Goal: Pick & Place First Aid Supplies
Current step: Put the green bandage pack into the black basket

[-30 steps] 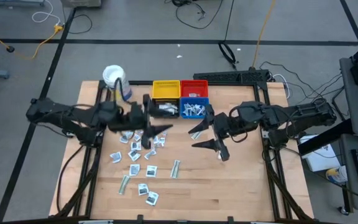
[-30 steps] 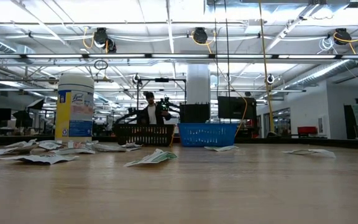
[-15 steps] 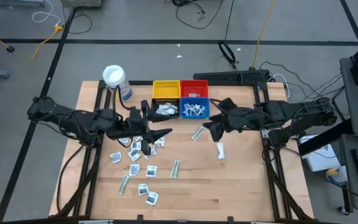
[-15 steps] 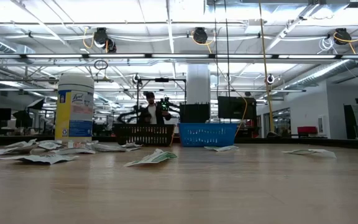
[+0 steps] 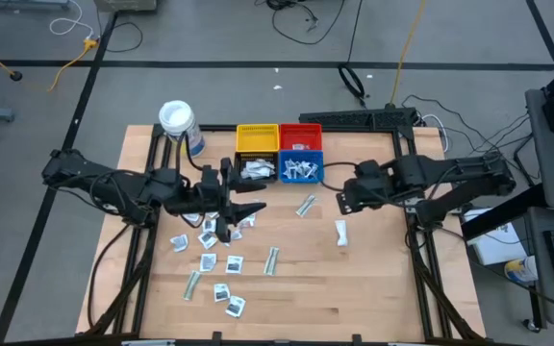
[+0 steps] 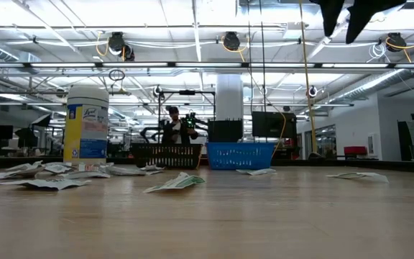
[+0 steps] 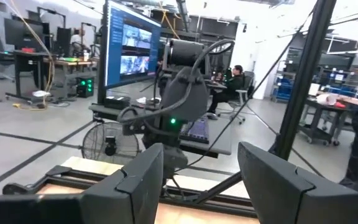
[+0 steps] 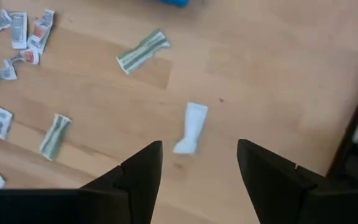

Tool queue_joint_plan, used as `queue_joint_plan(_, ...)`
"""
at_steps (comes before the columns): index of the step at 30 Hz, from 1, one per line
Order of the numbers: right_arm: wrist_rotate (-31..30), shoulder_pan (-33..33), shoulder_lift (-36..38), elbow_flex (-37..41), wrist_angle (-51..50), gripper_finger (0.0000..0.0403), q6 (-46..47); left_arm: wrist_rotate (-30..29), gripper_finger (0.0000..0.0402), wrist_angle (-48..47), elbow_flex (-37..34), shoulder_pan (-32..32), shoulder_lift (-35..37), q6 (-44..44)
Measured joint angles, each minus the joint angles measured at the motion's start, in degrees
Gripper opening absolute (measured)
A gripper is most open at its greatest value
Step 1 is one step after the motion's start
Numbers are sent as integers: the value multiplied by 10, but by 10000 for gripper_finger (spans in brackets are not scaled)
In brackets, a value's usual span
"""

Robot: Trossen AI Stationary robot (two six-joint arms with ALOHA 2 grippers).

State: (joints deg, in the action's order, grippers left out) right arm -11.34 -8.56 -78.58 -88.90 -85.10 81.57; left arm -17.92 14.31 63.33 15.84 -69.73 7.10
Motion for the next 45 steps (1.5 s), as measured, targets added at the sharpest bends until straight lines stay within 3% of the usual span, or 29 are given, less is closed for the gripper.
queue_joint_plan(5, -7, -6, -29, 32, 8, 203, 27, 0, 214, 0, 0, 0, 0, 9)
queue_joint_plan(11, -19, -32, -50, 136, 72, 203, 101, 12, 214, 0, 0, 0, 0, 10)
queue_joint_plan(17, -16, -39, -50, 254, 233, 203, 151, 25, 214, 0, 0, 0, 0, 10)
queue_joint_plan(23, 39, -33, -70, 365, 429, 203, 167, 25, 214, -8, 1, 0, 0, 22)
queue_joint_plan(33, 82, -54, -138, 384, 466, 197, 179, 25, 214, -12, 1, 0, 0, 38)
queue_joint_plan(36, 89, -54, -144, 383, 461, 167, 171, 25, 214, -12, 1, 0, 0, 40)
queue_joint_plan(43, 94, -54, -144, 383, 459, 25, 119, 25, 214, -13, 1, 0, 0, 40)
queue_joint_plan(45, 82, -54, -136, 382, 459, 9, 78, 25, 214, -13, 1, 0, 0, 43)
